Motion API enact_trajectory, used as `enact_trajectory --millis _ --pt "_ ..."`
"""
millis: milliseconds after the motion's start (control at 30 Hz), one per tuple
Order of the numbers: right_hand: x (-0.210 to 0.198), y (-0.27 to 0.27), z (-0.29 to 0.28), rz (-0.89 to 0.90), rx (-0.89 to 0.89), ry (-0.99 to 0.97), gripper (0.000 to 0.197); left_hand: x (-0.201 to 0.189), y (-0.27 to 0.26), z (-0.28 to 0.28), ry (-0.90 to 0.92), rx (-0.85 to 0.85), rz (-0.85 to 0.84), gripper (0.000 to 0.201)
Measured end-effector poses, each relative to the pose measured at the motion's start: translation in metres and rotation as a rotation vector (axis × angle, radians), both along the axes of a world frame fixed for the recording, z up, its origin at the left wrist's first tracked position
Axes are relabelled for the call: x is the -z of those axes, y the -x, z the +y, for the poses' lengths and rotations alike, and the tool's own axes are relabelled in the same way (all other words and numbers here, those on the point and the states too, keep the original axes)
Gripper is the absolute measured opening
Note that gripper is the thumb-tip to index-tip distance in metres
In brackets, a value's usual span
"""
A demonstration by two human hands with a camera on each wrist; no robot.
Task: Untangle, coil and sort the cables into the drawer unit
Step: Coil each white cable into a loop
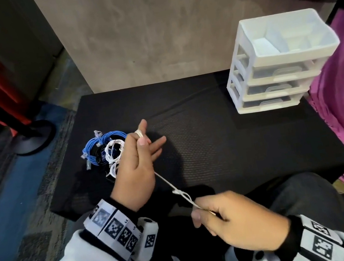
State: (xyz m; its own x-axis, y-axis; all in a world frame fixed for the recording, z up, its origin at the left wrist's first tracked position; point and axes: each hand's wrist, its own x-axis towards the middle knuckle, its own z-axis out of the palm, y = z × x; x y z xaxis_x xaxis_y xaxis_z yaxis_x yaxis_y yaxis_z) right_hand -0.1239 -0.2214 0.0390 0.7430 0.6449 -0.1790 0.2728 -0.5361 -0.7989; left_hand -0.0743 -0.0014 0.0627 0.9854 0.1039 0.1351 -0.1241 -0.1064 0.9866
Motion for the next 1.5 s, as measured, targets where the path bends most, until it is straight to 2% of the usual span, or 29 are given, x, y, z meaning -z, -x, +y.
enact_trajectory --millis 100,167,267,400,533,667,733,833,967,1100,1200,1300,1367,1433,1500 --pt "-0.024 -0.010 -0.011 -0.139 0.048 -0.016 0.025 0.011 0.008 0.002 -0.395 0.149 0.025 0.015" --pt "-0.034 -0.025 -0.019 -0.221 0.159 -0.066 0.024 0.015 0.016 -0.002 -0.428 0.247 0.102 0.021" --pt "-0.039 -0.051 -0.026 -0.246 0.271 -0.148 0.016 0.009 0.035 -0.019 -0.249 0.381 0.195 0.031" --pt "-0.025 -0.074 -0.028 -0.132 0.322 -0.246 0.016 0.002 0.046 -0.037 0.133 0.547 0.291 0.039" --pt "0.003 -0.072 -0.029 -0.043 0.352 -0.273 0.021 -0.007 0.041 -0.032 0.597 0.506 0.380 0.021" --pt "0.030 -0.055 -0.023 0.056 0.358 -0.285 0.024 -0.013 0.035 -0.013 0.970 0.438 0.419 0.021" --pt "0.038 -0.047 -0.021 0.085 0.349 -0.272 0.023 -0.018 0.031 -0.007 1.043 0.379 0.426 0.027" --pt "0.049 -0.036 -0.018 0.104 0.319 -0.242 0.022 -0.023 0.025 0.000 1.039 0.287 0.408 0.030" --pt "0.066 -0.036 -0.015 -0.093 0.430 -0.060 0.016 -0.020 0.025 -0.002 1.052 0.271 0.418 0.029" --pt "0.058 -0.044 -0.015 -0.110 0.491 0.001 0.015 -0.010 0.030 -0.016 1.085 0.286 0.419 0.025" --pt "0.047 -0.046 -0.012 0.061 0.597 -0.211 0.013 -0.002 0.035 -0.027 1.084 0.338 0.422 0.019" --pt "0.028 -0.044 -0.002 0.444 0.675 -0.647 0.015 0.007 0.039 -0.040 1.043 0.334 0.447 0.017" --pt "0.014 -0.041 0.003 0.662 0.652 -0.865 0.024 0.013 0.040 -0.047 0.992 0.276 0.454 0.021" --pt "0.005 -0.038 0.008 0.696 0.591 -0.922 0.032 0.019 0.040 -0.052 0.931 0.207 0.439 0.024" --pt "0.002 -0.036 0.011 0.643 0.595 -0.931 0.030 0.025 0.039 -0.053 0.845 0.148 0.408 0.026"
